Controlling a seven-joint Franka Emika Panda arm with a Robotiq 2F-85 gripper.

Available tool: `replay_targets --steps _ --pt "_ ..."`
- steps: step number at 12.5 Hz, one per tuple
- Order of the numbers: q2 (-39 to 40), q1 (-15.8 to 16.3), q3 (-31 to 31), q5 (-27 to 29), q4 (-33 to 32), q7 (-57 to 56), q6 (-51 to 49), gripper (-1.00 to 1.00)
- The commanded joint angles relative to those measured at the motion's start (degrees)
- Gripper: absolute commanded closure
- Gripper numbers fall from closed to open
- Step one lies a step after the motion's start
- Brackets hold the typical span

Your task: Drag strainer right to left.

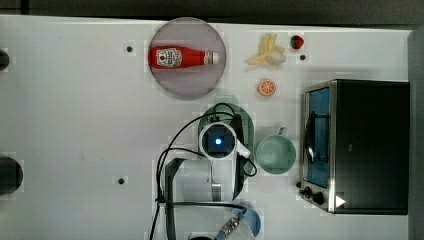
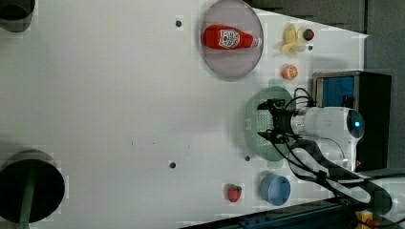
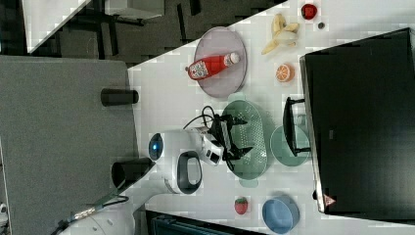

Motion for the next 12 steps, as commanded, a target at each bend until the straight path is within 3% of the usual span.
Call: replay_targets --steps 1,12 --pt "-1.1 0.5 1.6 0.1 0.2 5.1 0.0 -1.0" --pt "-0.5 4.3 9.8 1.4 1.0 17.9 0.0 -1.0"
